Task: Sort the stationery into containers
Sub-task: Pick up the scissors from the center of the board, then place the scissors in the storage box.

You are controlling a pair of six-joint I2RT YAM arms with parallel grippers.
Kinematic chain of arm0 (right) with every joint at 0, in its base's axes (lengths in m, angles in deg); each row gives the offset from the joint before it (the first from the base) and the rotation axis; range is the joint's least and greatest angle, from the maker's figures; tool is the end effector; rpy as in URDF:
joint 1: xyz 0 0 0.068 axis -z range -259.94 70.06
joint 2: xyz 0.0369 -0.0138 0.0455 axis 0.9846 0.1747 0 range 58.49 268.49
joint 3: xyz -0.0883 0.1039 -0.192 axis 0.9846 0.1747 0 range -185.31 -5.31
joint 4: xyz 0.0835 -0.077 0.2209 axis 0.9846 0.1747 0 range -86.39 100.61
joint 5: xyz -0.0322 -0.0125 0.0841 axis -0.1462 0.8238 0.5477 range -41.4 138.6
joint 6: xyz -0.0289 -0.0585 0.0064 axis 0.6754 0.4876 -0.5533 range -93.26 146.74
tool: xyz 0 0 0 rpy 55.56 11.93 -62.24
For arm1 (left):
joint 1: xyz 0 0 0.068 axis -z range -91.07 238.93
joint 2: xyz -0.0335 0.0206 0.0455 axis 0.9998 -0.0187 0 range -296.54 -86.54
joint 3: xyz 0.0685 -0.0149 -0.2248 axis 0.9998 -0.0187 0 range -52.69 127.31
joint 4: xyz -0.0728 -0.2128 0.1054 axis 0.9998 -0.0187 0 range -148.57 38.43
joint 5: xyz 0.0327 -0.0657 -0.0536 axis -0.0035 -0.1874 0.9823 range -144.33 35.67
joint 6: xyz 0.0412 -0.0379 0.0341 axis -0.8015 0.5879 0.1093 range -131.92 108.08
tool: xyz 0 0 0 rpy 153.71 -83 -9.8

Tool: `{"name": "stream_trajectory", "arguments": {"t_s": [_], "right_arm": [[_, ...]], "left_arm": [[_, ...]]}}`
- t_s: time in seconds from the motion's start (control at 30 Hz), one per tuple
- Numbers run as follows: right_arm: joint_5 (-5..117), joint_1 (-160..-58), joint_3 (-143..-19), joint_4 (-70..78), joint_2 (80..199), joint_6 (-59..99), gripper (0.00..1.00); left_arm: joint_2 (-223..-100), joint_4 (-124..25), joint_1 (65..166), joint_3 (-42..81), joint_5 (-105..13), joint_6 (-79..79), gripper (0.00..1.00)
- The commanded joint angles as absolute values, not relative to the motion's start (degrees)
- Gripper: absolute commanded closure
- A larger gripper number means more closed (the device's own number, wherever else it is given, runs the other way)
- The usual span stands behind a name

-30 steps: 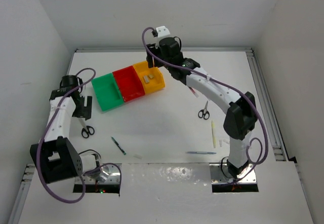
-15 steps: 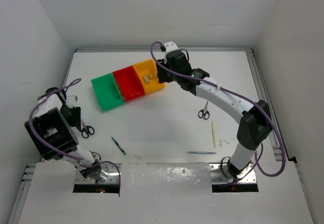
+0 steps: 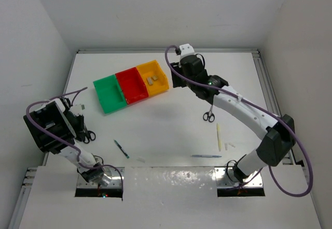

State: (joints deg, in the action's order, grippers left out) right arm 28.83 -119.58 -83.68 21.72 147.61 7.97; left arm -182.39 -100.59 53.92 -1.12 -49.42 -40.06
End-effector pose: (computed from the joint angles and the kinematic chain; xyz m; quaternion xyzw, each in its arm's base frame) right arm 0.2900 0.2176 0.2954 -0.0678 0.8500 0.1155 0.5095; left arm 0.2016 0.1358 0.0941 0.0611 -0.9968 0.0515 0.0021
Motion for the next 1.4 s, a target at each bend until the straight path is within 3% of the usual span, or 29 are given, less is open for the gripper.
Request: {"name": "stream_trajectory", "arguments": {"t_s": [0.0, 0.07, 0.3, 0.7, 0.87, 1.13, 1.37], "right_arm": [[25.0, -119.8, -81.0, 20.2, 142.6, 9.9, 0.44], [23.6, -119.8, -79.6, 19.6, 141.5, 10.6, 0.43], [19.5, -119.6, -75.2, 16.1, 136.1, 12.8, 0.43], [19.4, -119.1, -68.1, 14.3, 131.4, 8.0, 0.46], [19.1, -118.7, -62.9, 12.6, 129.3, 7.1, 0.46], [18.6, -117.1, -58.5, 12.1, 126.9, 6.4, 0.46], [17.1, -116.2, -55.4, 12.5, 125.5, 4.2, 0.46]], "left_arm": [[-183.8, -97.5, 53.2, -1.7, -49.3, -40.8, 0.90], [-184.3, -96.6, 53.1, -2.3, -50.0, -40.7, 1.00], [-184.0, -97.0, 51.3, -1.2, -48.9, -41.0, 1.00], [-170.1, -107.1, 48.2, 20.7, -41.8, -39.3, 1.00], [-168.8, -110.1, 56.6, 27.6, -36.3, -35.1, 1.00], [-173.3, -102.1, 71.6, 24.8, -36.7, -21.0, 1.00], [-172.4, -90.3, 76.7, 19.3, -42.6, -12.7, 1.00]]}}
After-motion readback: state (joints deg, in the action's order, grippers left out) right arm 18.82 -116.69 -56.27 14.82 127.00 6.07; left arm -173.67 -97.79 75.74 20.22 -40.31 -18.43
